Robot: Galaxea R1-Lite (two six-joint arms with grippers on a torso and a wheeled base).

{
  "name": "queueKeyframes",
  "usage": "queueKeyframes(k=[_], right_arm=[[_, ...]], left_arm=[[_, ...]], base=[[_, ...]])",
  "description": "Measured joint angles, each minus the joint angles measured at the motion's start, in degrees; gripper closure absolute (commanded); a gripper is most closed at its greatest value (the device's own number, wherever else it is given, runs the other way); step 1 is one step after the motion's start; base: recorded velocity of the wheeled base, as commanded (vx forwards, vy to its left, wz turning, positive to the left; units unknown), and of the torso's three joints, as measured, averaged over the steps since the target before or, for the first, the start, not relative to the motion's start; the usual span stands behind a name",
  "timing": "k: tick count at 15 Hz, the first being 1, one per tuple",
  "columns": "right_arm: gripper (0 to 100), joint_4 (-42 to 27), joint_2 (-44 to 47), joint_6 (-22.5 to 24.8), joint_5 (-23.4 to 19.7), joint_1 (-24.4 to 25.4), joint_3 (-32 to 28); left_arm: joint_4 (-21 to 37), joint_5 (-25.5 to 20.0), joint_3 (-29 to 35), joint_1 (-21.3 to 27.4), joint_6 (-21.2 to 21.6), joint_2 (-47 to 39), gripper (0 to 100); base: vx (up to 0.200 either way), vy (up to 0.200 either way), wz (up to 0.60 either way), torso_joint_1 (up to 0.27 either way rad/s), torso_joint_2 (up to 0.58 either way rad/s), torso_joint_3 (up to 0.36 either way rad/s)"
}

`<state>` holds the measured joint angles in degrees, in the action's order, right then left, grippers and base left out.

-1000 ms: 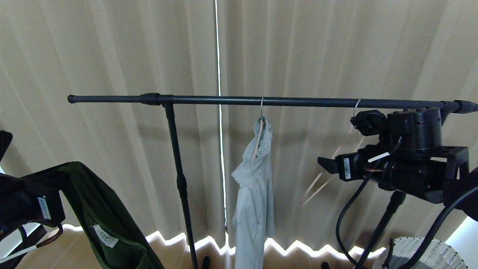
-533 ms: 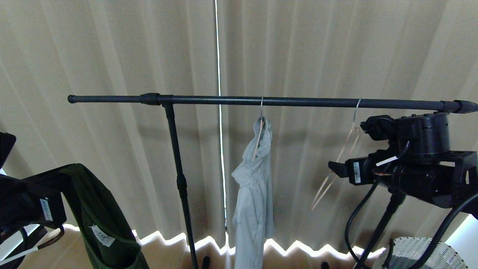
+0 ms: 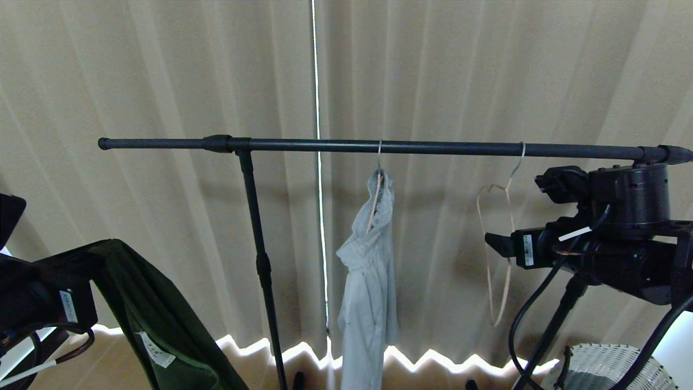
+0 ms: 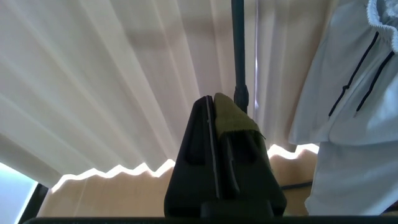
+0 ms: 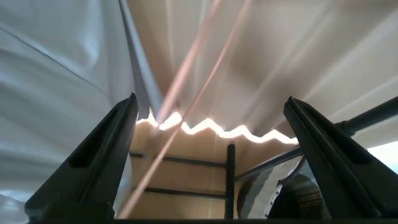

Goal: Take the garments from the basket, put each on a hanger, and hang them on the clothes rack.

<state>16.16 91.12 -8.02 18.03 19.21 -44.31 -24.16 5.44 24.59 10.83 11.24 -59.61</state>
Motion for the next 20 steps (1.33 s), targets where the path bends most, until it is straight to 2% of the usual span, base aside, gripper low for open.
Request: queueKeyframes(k=[6,13,14,20], right_arm=[[0,-0.10,2.54,-0.16,0.06,-0.01,-0.12],[0,-0.18,3.55,0.00,0.17,-3.15,0.29],[100,-0.21,3.58,0.01,0.17,-3.39,0.29],[100,-0.18,3.67,0.20,0.20,-4.89,-0.01]], left_arm=[[0.00,0.00,-0.11,-0.02,0.02,0.05,100],[0.00,0.00,-0.32,0.09,0.02,0.09,100],[0.00,0.00,-0.32,0.15,0.02,0.09,100],[0.02,0.00,-0.37,0.15,0.11,0.09,100]], base=[[0.000,0.000,0.00,0.000,0.00,0.000],[0.000,0.000,0.00,0.000,0.00,0.000],[0.000,0.000,0.00,0.000,0.00,0.000],[0.000,0.000,0.00,0.000,0.00,0.000]])
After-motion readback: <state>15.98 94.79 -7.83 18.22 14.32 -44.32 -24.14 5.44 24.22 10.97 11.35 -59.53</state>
